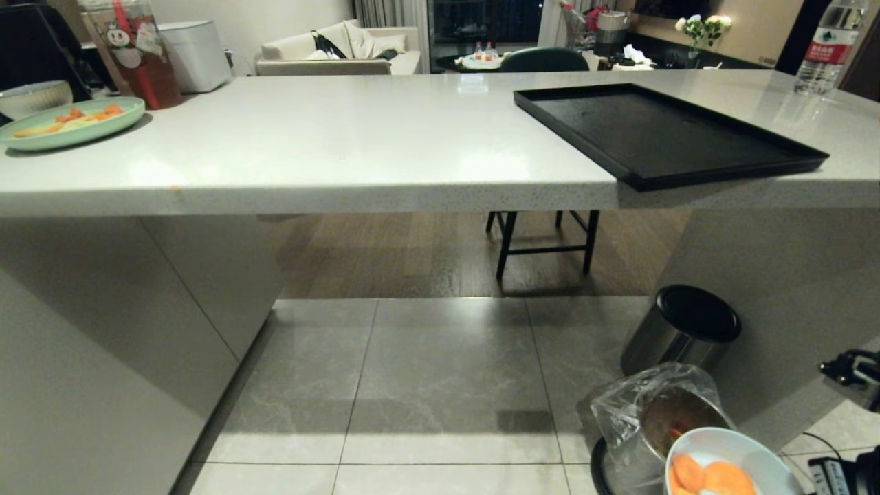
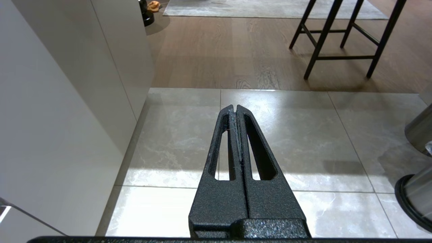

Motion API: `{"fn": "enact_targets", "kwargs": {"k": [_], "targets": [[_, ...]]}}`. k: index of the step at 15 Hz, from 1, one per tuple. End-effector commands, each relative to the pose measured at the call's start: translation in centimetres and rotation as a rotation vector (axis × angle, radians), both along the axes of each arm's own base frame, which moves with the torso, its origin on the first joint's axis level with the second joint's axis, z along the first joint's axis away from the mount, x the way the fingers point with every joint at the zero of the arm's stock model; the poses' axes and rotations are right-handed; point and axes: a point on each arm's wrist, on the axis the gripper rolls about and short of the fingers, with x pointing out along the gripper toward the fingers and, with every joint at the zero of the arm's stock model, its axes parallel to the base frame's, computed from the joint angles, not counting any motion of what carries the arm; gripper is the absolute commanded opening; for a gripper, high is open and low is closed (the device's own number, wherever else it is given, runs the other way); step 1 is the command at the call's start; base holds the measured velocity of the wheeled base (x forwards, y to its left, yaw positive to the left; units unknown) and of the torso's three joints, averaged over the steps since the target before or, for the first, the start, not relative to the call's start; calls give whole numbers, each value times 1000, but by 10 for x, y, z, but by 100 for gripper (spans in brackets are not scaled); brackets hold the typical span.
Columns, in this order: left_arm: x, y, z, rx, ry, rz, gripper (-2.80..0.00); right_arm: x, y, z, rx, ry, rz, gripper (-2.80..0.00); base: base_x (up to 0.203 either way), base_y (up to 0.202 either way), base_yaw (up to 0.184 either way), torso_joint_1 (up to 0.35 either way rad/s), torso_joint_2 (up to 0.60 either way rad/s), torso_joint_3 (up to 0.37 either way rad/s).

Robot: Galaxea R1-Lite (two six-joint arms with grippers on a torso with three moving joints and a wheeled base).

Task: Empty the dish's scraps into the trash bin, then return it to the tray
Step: Move the bowl over the trash can

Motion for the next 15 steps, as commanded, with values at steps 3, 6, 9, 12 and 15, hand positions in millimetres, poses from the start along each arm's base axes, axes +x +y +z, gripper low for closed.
{"fn": "enact_targets", "kwargs": {"k": [3,6,9,12,15], "targets": [[0,0,0,0,0,0,-280,4,2,-2,-6,21,-2,-280,0,0,0,0,0,0],[0,0,0,-1,-1,0,-280,4,2,-3,-7,23,-2,-280,0,0,0,0,0,0],[0,0,0,0,1,0,-280,4,2,-3,-7,23,-2,-280,0,0,0,0,0,0],[0,0,0,0,-1,0,-280,3,1,-2,-7,22,-2,-280,0,0,0,0,0,0],[0,0,0,0,1,0,-280,4,2,-2,-6,20,-2,-280,0,0,0,0,0,0]]}}
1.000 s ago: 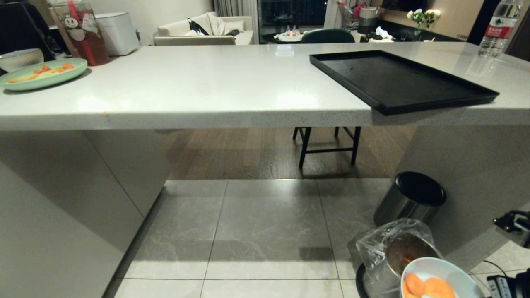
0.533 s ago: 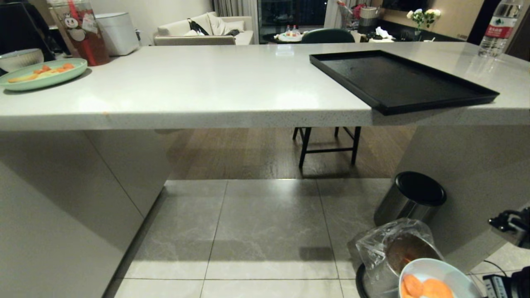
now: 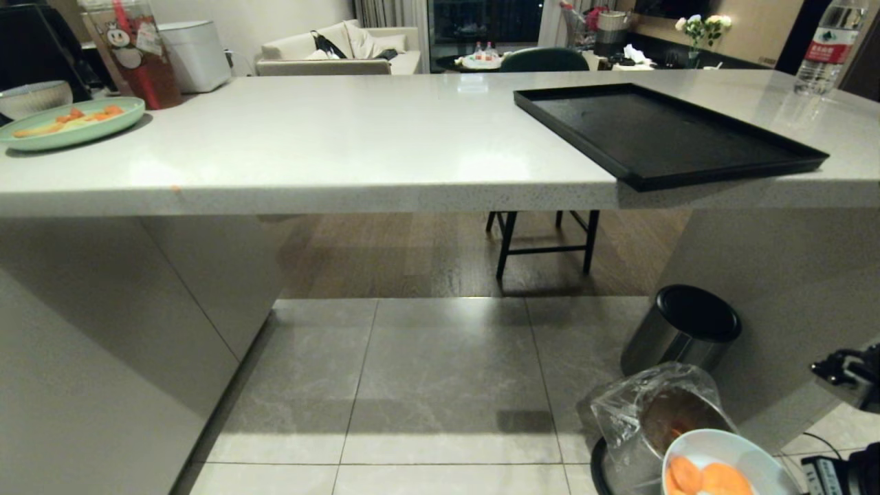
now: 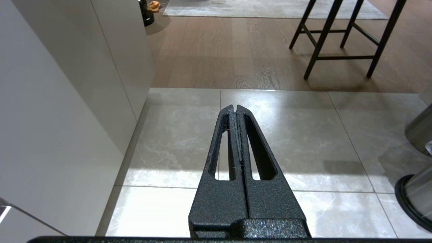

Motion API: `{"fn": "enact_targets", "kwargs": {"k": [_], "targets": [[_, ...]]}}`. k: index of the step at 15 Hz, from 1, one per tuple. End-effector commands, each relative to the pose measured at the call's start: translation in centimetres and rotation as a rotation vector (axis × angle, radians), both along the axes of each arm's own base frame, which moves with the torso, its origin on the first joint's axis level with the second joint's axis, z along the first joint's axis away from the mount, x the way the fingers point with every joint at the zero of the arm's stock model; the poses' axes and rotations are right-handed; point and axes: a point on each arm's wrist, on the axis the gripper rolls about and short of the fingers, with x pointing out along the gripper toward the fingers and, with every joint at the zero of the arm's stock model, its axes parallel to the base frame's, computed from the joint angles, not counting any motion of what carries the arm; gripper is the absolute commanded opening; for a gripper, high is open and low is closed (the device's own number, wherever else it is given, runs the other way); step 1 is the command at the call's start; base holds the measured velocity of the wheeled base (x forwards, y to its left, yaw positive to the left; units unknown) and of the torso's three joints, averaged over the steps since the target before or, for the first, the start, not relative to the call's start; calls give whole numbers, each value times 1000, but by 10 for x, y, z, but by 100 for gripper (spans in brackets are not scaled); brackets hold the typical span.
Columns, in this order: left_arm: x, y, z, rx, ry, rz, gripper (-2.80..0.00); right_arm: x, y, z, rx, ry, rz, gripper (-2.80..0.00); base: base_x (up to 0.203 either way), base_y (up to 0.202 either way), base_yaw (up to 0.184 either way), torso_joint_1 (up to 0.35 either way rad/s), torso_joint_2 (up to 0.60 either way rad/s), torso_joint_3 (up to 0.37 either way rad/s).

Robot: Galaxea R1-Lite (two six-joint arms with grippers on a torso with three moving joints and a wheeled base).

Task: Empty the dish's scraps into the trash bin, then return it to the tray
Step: Move the bowl over the trash can

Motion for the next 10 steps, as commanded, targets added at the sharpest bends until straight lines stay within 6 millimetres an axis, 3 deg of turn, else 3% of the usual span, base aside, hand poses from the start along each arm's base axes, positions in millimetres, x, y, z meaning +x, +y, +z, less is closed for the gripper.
{"fn": "enact_targets", "kwargs": {"k": [1,10], "targets": [[0,0,0,-2,0,0,-280,0,0,0,0,3,-2,-280,0,0,0,0,0,0],[0,0,0,-2,1,0,-280,6,3,-3,-6,19,1,-280,0,0,0,0,0,0]]}}
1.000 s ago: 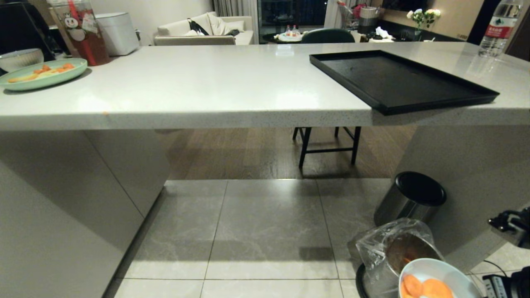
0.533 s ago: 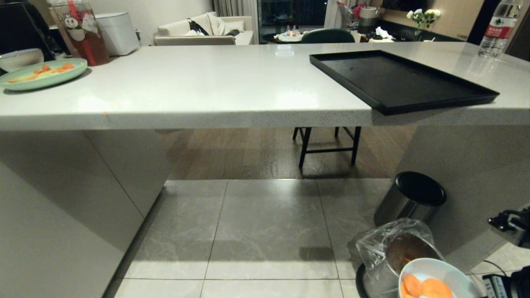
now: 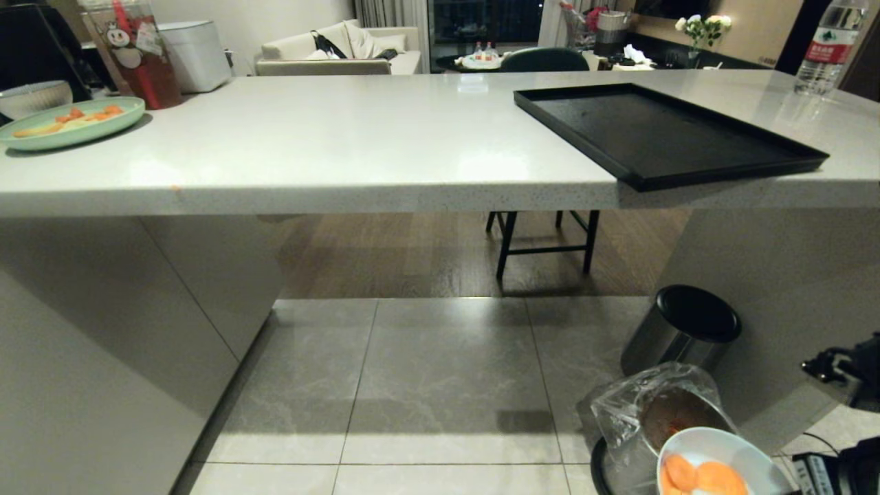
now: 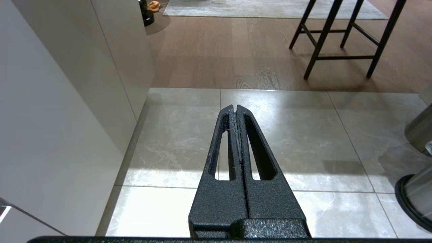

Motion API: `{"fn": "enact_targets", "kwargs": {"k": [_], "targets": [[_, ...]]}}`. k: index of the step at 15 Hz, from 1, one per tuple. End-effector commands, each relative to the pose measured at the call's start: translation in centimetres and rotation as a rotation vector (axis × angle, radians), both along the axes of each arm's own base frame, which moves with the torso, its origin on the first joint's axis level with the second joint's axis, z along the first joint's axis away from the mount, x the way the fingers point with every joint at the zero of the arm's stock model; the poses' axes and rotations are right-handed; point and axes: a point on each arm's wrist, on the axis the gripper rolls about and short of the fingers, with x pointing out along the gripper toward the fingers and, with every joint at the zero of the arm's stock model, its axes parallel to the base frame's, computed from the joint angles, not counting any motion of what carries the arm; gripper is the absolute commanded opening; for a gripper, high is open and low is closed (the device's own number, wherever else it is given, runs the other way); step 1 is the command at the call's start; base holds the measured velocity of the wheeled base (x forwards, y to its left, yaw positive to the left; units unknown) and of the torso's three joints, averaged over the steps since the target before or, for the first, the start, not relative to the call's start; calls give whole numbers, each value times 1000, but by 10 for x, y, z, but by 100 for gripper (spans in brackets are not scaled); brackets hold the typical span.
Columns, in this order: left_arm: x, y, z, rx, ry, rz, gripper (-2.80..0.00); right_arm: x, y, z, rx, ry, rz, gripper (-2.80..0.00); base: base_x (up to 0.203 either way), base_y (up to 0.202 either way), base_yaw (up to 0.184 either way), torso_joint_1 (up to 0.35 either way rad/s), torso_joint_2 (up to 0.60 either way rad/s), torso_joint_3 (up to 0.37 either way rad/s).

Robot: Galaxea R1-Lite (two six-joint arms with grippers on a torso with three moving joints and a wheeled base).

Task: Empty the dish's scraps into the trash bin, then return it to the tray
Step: Move the bowl over the trash can

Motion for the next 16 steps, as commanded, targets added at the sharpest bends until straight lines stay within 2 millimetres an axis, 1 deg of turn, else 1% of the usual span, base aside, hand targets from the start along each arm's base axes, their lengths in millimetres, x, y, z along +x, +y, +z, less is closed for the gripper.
{"fn": "enact_targets", "kwargs": {"k": [1,8,12,13,16], "targets": [[0,0,0,-1,0,1,-280,1,0,-1,-2,7,-3,-280,0,0,0,0,0,0],[0,0,0,-1,0,1,-280,3,1,-2,-17,14,28,-280,0,0,0,0,0,0],[0,0,0,-1,-1,1,-280,2,1,-2,-16,12,28,-280,-175,0,0,4,1,3],[0,0,0,-1,-1,1,-280,2,1,-2,-16,12,28,-280,-94,0,0,-7,1,4],[0,0,0,-1,0,1,-280,2,1,-2,-16,12,28,-280,0,0,0,0,0,0]]}}
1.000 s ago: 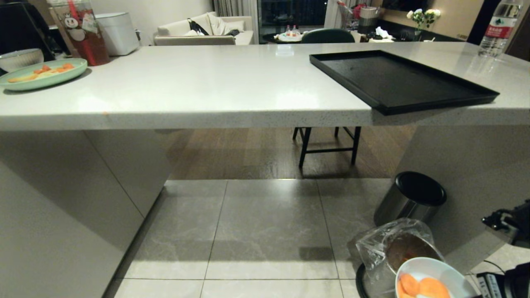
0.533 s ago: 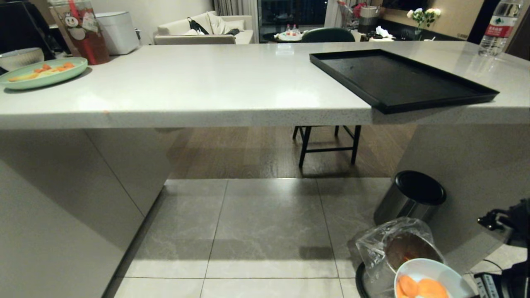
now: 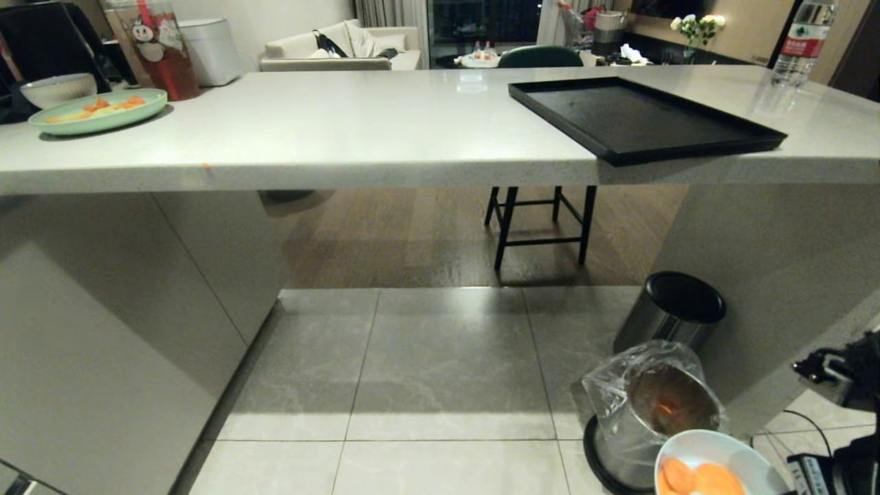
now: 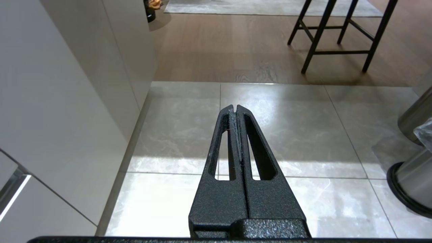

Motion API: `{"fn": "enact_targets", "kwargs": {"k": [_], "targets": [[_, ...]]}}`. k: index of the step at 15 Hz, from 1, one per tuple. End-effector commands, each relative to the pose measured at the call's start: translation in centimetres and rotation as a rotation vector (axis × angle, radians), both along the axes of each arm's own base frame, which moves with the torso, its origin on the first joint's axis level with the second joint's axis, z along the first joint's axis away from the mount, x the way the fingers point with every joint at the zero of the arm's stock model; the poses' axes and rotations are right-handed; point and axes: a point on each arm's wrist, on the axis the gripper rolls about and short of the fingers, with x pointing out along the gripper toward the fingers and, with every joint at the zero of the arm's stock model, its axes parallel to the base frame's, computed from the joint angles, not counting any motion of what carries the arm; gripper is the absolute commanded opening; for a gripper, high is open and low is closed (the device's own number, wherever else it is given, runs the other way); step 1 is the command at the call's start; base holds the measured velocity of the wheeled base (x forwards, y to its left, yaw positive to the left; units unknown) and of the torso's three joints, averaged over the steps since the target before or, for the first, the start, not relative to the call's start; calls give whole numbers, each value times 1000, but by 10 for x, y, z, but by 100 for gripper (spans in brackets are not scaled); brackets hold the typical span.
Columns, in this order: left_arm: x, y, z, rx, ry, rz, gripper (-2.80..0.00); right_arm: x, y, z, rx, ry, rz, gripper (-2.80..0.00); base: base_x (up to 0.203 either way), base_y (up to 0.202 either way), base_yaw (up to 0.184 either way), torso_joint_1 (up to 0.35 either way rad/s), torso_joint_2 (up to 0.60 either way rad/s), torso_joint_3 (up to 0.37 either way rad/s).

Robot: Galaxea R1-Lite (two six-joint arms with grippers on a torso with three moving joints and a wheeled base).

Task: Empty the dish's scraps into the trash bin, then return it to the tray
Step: Move the bowl over the trash can

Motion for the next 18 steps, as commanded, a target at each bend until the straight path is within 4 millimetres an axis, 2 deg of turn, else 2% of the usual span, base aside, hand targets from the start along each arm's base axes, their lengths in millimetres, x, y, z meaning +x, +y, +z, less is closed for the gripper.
{"fn": "enact_targets", "kwargs": {"k": [1,18], "targets": [[0,0,0,0,-1,0,-280,-1,0,0,-1,5,-3,-280,0,0,0,0,0,0],[0,0,0,0,-1,0,-280,-4,-2,0,-2,1,-10,-280,0,0,0,0,0,0]]}}
